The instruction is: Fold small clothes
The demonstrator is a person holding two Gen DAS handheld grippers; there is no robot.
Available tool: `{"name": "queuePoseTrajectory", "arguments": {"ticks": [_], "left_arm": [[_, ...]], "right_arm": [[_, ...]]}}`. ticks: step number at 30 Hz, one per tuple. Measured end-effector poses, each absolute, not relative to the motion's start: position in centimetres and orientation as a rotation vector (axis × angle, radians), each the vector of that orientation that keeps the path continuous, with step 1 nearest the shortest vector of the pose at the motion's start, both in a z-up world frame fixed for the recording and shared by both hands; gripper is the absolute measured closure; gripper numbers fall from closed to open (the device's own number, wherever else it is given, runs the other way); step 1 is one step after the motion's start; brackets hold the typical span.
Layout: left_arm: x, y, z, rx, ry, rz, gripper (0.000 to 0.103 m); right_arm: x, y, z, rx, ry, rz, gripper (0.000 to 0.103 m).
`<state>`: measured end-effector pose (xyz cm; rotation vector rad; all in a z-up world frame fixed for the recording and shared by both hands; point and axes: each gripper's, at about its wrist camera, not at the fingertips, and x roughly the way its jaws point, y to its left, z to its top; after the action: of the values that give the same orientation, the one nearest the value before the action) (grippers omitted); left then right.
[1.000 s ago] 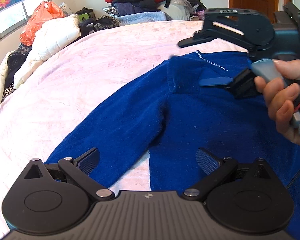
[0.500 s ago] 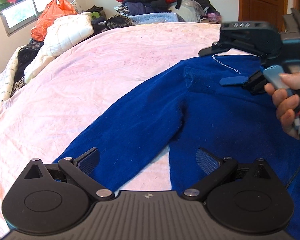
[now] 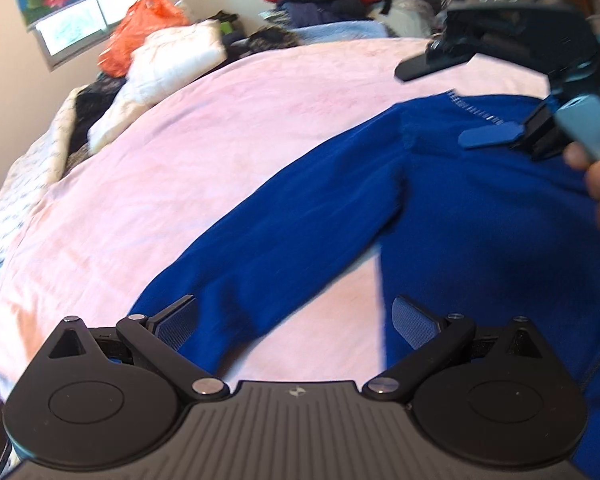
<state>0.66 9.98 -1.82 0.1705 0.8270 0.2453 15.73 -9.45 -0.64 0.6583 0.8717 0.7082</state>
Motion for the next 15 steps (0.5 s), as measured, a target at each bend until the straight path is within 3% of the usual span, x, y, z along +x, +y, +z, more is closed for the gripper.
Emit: {"name": "queuePoseTrajectory", "arguments": {"ticks": [15], "left_arm": [[-5.5, 24.5, -3.7, 0.129, 0.878, 0.750, 0.000]], "right_arm": [[8.4, 0.0, 0.8, 0.424, 0.951, 0.997, 0.014]]}}
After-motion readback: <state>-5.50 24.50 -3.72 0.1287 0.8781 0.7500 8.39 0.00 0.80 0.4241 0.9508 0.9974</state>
